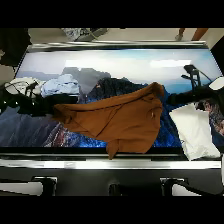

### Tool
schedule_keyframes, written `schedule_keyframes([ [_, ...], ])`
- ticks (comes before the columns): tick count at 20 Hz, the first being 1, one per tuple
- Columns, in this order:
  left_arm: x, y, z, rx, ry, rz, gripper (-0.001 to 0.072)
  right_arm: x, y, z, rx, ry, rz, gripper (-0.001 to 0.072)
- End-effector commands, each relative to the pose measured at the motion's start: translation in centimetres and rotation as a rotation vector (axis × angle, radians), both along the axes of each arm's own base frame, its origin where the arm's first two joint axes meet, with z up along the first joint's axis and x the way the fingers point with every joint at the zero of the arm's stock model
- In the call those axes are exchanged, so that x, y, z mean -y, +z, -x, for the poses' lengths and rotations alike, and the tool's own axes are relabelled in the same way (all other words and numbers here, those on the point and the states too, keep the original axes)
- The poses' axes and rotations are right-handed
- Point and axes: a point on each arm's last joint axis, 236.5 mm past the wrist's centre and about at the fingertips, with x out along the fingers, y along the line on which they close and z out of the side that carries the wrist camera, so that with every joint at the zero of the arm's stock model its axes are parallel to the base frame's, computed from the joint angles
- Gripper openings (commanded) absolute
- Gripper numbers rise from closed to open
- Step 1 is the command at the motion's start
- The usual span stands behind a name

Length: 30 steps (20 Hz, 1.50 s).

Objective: Fold the shirts.

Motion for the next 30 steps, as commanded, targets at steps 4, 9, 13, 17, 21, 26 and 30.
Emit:
schedule_keyframes([
  [4,0.2,-3.1,-0.7,0.086,-0.099,-0.039,0.0595,-1.2,-1.6,4.3,-0.146,0.076,-0.057,0.0575],
  [9,1.6,-3.2,-1.3,0.115,-0.141,-0.009,0.0349,-2.5,-4.9,8.2,-0.285,0.090,-0.108,0.0574],
  [13,2.2,-3.1,0.4,0.056,-0.191,0.021,0.0024,-4.0,-7.1,12.9,-0.360,0.100,-0.139,0.0574],
  [17,2.6,-2.5,1.4,0.028,-0.203,0.039,0.0022,-6.4,-9.2,18.0,-0.425,0.074,-0.208,0.0632],
  [21,4.1,-1.7,1.6,0.017,-0.159,0.105,0.0022,-11.3,-11.5,20.2,-0.455,-0.003,-0.408,0.0630],
  [26,6.6,-0.5,2.0,0.002,-0.140,0.223,0.0022,-15.6,-13.7,17.3,-0.337,-0.080,-0.362,0.0470],
  [30,6.8,2.1,2.6,0.033,-0.173,0.225,0.0022,-17.2,-11.2,15.5,-0.227,0.075,-0.350,0.0038],
])
